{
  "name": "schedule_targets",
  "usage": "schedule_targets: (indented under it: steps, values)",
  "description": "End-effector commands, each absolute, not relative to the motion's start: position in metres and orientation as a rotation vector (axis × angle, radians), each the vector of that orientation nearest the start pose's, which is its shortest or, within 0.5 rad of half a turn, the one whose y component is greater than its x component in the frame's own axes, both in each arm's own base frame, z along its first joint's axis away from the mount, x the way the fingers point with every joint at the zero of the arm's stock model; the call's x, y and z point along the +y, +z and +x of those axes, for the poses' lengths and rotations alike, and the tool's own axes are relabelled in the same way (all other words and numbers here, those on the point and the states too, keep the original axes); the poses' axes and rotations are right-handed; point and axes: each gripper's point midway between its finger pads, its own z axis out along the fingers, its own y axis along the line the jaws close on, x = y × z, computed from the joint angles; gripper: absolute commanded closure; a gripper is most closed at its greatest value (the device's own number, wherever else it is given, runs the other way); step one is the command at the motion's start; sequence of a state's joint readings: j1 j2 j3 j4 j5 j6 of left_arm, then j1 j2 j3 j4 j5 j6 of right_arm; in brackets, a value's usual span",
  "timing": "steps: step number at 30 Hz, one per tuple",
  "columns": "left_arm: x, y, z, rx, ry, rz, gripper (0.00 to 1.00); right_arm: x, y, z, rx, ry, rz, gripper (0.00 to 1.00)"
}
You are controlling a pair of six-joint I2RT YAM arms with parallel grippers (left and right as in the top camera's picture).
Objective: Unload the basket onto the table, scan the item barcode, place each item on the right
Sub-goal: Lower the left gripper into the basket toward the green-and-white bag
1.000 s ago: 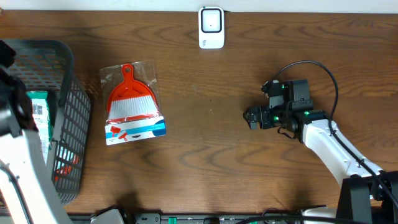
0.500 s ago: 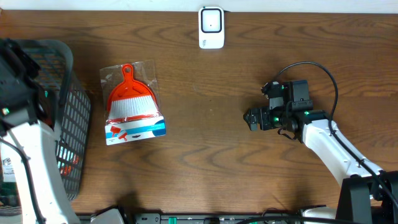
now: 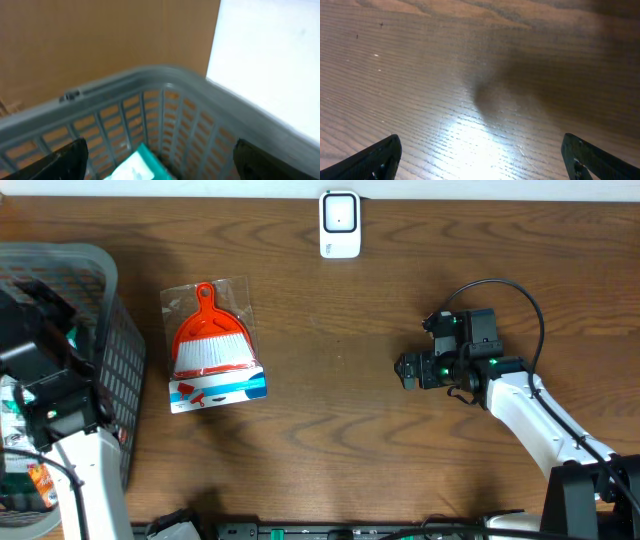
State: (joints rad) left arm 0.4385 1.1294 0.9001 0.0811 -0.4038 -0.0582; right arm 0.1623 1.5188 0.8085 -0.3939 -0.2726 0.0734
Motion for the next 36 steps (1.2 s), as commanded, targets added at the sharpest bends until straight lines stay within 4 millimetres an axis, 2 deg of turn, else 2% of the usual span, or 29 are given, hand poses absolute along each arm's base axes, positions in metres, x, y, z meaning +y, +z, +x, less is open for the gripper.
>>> schedule_targets:
  steps: [1, 8, 13, 19, 29, 34, 36]
  values:
    - [0.242, 0.304, 0.319, 1.614, 0.685, -0.755, 0.07, 0.102, 0.044, 0.322, 2.698, 0.441, -0.183, 0.01]
    - [0.25, 0.265, 0.332, 1.726, 0.659, -0.761, 0.07, 0.102, 0.044, 0.322, 2.699, 0.44, -0.183, 0.01]
    - [0.248, 0.231, 0.342, 1.836, 0.626, -0.753, 0.07, 0.102, 0.044, 0.323, 2.691, 0.44, -0.185, 0.01]
    - [0.244, 0.19, 0.336, 1.981, 0.611, -0.792, 0.07, 0.103, 0.046, 0.327, 2.674, 0.441, -0.187, 0.01]
    - [0.238, 0.157, 0.323, 2.129, 0.609, -0.814, 0.08, 0.103, 0.047, 0.328, 2.668, 0.44, -0.188, 0.01]
    - [0.23, 0.147, 0.327, 2.158, 0.486, -0.824, 0.08, 0.103, 0.047, 0.328, 2.669, 0.44, -0.188, 0.01]
    - [0.235, 0.147, 0.324, 2.134, 0.46, -0.875, 0.08, 0.103, 0.047, 0.328, 2.669, 0.441, -0.188, 0.01]
